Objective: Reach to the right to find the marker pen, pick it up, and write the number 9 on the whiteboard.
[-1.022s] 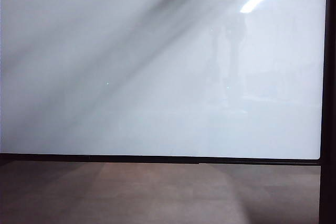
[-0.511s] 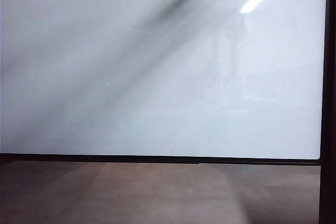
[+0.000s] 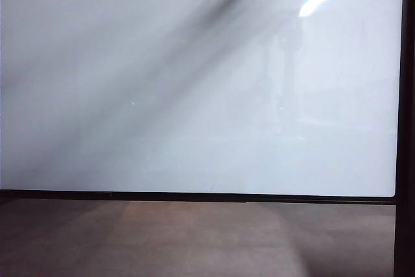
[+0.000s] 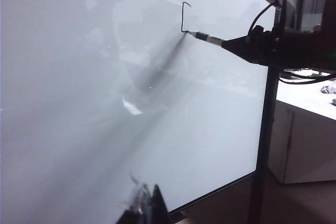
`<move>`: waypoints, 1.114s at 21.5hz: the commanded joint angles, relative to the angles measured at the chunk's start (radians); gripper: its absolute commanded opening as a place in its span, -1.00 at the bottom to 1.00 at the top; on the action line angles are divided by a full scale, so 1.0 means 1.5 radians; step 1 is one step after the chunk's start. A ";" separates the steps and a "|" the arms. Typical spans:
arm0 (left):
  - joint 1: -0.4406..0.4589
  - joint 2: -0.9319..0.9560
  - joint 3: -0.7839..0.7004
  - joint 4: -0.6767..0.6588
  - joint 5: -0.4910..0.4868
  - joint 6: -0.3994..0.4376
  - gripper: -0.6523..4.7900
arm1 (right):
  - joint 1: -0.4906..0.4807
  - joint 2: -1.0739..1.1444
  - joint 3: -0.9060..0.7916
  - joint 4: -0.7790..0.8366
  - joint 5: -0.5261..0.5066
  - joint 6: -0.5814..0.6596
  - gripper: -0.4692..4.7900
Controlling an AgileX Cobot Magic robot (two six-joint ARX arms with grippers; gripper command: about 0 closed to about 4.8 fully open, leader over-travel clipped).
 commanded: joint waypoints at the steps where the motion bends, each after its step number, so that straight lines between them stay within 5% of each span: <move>1: -0.001 0.001 0.001 0.005 0.003 -0.002 -0.78 | -0.025 -0.010 0.002 0.004 0.033 0.001 -0.83; 13: 0.000 0.001 0.001 0.005 0.003 -0.002 -0.78 | -0.073 -0.039 -0.009 -0.013 0.018 0.003 -0.83; 24: 0.000 -0.001 0.001 0.005 0.002 -0.002 -0.78 | -0.013 -0.070 -0.010 0.057 -0.067 -0.010 -0.83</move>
